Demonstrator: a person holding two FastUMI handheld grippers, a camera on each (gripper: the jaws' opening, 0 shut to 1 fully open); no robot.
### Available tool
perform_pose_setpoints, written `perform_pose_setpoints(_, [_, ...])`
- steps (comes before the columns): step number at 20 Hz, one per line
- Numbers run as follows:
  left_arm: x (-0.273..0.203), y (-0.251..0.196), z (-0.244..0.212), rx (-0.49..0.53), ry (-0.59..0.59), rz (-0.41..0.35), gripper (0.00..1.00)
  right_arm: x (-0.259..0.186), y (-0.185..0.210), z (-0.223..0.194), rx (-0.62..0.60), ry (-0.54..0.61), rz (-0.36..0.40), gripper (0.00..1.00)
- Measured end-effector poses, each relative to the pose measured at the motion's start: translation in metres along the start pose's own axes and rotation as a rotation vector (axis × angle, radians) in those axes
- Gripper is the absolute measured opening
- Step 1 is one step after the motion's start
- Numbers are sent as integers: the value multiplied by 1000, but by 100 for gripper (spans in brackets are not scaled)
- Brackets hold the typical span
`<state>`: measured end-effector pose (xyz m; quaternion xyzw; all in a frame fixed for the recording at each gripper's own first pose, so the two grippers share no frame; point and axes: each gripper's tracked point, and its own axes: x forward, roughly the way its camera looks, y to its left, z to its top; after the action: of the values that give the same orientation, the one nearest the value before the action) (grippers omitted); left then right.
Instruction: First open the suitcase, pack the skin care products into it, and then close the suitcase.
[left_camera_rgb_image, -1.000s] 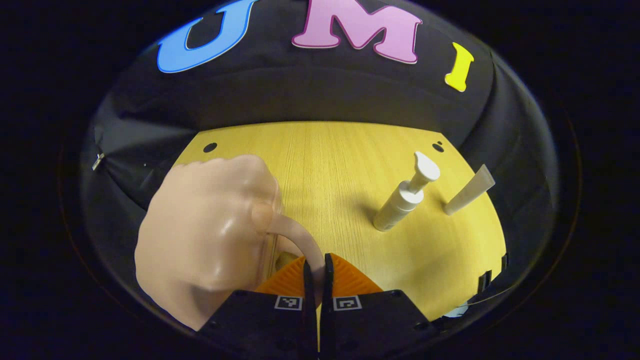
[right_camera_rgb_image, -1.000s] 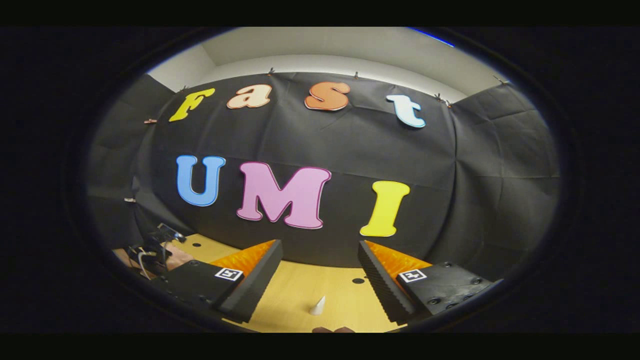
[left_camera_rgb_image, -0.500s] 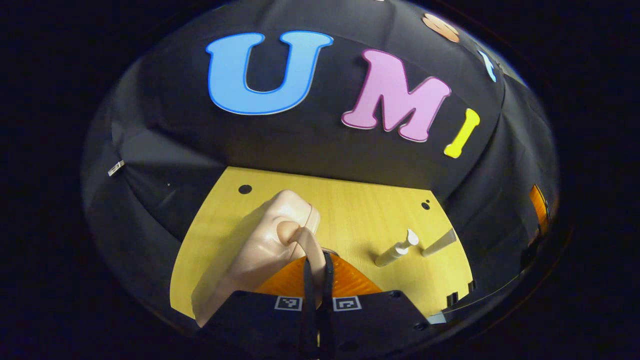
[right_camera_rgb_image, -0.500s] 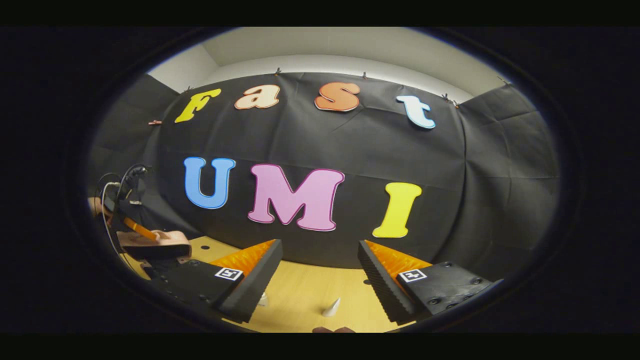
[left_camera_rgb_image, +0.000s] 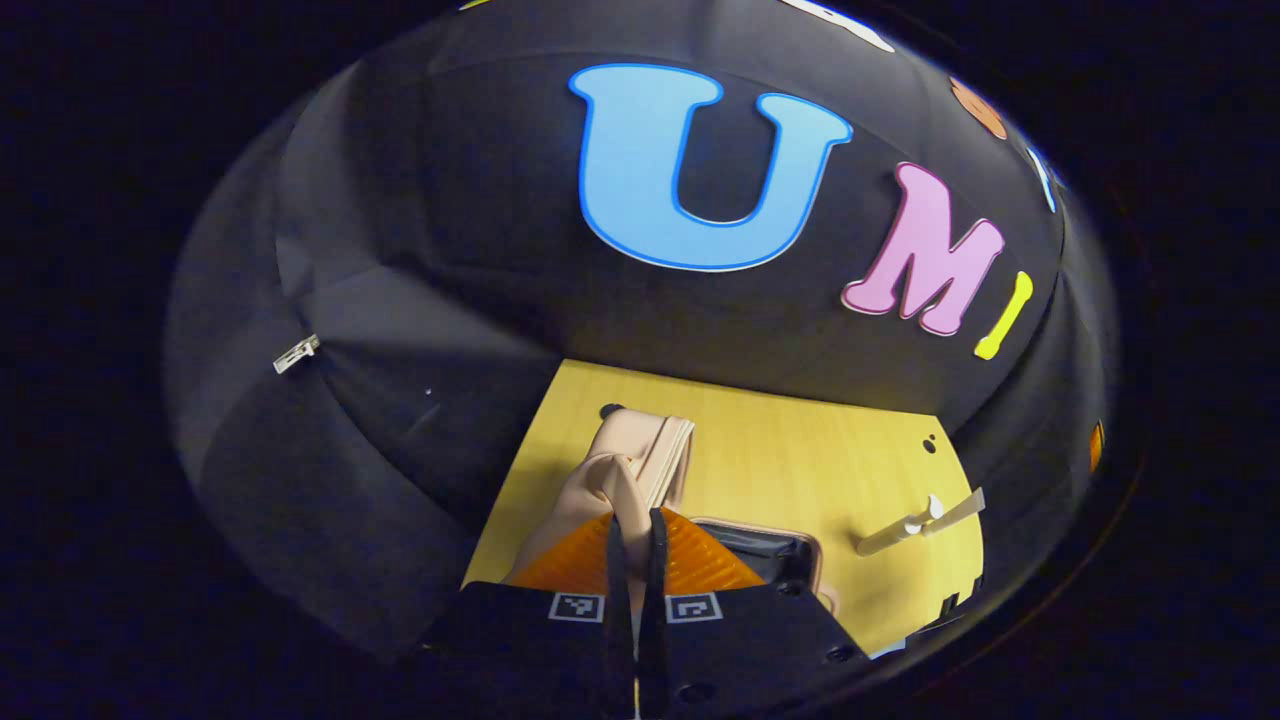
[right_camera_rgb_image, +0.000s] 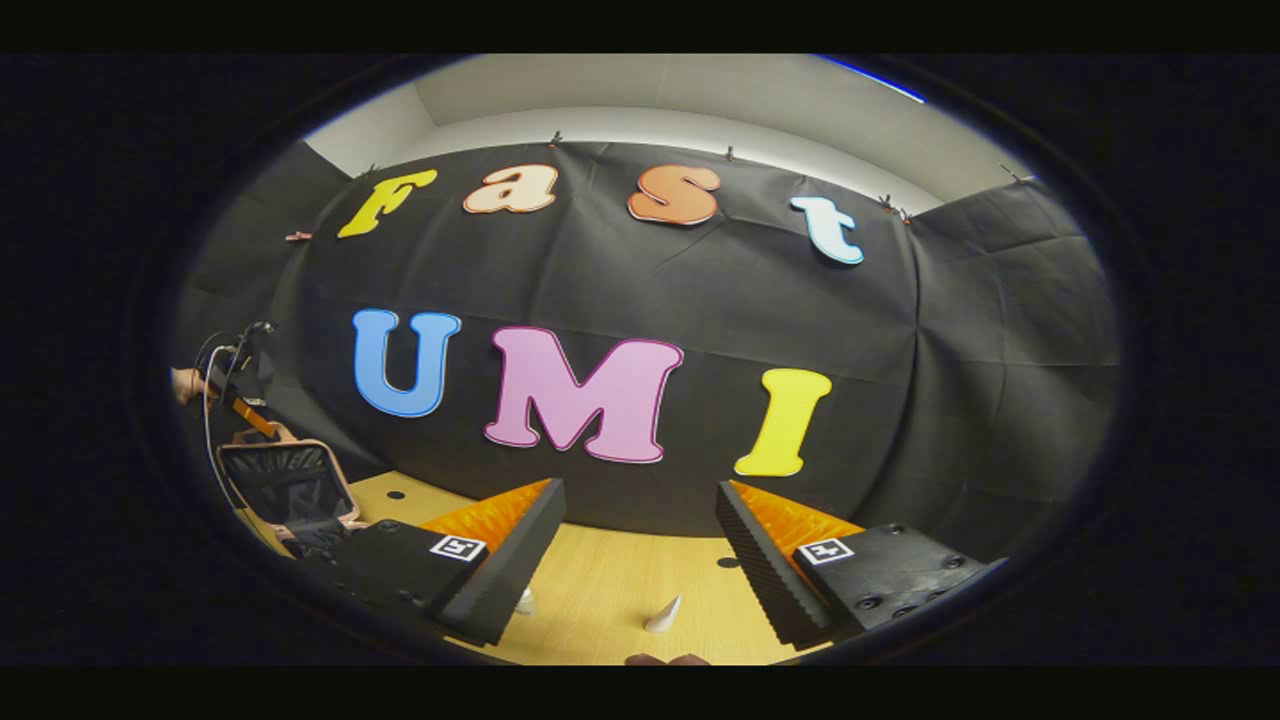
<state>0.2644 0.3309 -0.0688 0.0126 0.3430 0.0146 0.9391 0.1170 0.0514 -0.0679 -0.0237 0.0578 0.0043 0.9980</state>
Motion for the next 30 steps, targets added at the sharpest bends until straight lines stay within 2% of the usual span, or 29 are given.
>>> perform_pose_setpoints(5, [55, 112, -30, 23, 98, 160, 7, -2, 26, -3, -5, 32, -37, 96])
perform_pose_setpoints(8, [82, 153, -64, -92, 157, 166, 6, -4, 36, -14, -12, 60, -73, 96])
perform_pose_setpoints(14, [119, 195, -140, -151, 291, 149, 6, -18, 64, -44, 28, 166, -105, 96])
perform_pose_setpoints(17, [126, 196, -156, -152, 317, 161, 6, -23, 66, -42, 36, 172, -122, 97])
perform_pose_setpoints(19, [126, 202, -158, -114, 313, 194, 8, -25, 64, -42, 44, 168, -136, 97])
perform_pose_setpoints(20, [124, 208, -154, -63, 293, 232, 15, -25, 62, -44, 49, 165, -143, 97])
perform_pose_setpoints(21, [120, 208, -148, -25, 262, 249, 17, -26, 60, -46, 52, 164, -149, 97])
perform_pose_setpoints(22, [112, 197, -137, -13, 229, 243, 47, -25, 57, -51, 49, 167, -158, 97])
perform_pose_setpoints(23, [109, 186, -125, 19, 191, 221, 73, -26, 53, -57, 45, 174, -167, 97])
perform_pose_setpoints(24, [92, 154, -101, 101, 78, 177, 98, -26, 49, -64, 43, 183, -171, 97])
perform_pose_setpoints(27, [66, 68, -77, 238, -80, 67, 97, -31, 37, -75, 40, 182, -182, 97])
perform_pose_setpoints(30, [42, -34, -81, 291, -163, -66, 96, -34, 23, -91, 38, 188, -195, 97])
